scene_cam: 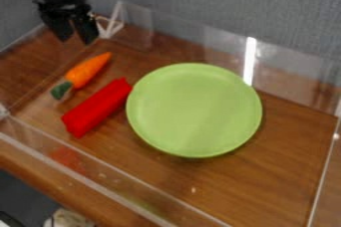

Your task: Put the carrot on the left side

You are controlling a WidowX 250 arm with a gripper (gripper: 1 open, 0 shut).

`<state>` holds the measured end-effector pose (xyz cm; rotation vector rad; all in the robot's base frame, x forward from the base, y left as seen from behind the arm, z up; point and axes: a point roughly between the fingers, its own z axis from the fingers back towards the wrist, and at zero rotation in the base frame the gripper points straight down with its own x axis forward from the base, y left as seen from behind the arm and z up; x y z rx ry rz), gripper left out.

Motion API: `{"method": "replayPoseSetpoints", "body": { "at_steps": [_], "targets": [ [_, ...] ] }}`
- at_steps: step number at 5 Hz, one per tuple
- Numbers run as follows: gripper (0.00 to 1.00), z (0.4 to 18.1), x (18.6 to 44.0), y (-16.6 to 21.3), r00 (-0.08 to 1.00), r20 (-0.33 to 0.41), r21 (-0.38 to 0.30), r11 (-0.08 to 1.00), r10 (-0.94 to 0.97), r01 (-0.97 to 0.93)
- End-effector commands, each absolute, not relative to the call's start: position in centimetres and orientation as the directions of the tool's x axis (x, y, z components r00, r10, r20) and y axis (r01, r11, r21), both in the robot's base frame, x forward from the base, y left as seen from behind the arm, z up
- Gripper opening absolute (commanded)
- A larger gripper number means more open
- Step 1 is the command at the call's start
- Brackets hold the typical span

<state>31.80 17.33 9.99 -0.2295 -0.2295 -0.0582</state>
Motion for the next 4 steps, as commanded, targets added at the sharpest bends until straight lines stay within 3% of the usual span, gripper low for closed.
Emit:
{"method": "replayPoseSetpoints", "body": {
  "at_steps": [1,2,3,4],
  "targets": [
    [1.0,12.9,32.1,17.6,0.952,0.3,-0.163,0.98,-0.06,0.113],
    [0.0,12.1,32.1,17.7,0.953,0.294,-0.168,0.978,-0.074,0.127],
    [0.0,11.7,32.4,18.3,0.957,0.289,-0.173,0.984,0.006,0.046],
    [1.0,11.3,32.6,18.7,0.953,0.287,-0.199,0.979,0.093,-0.035]
  ]
}}
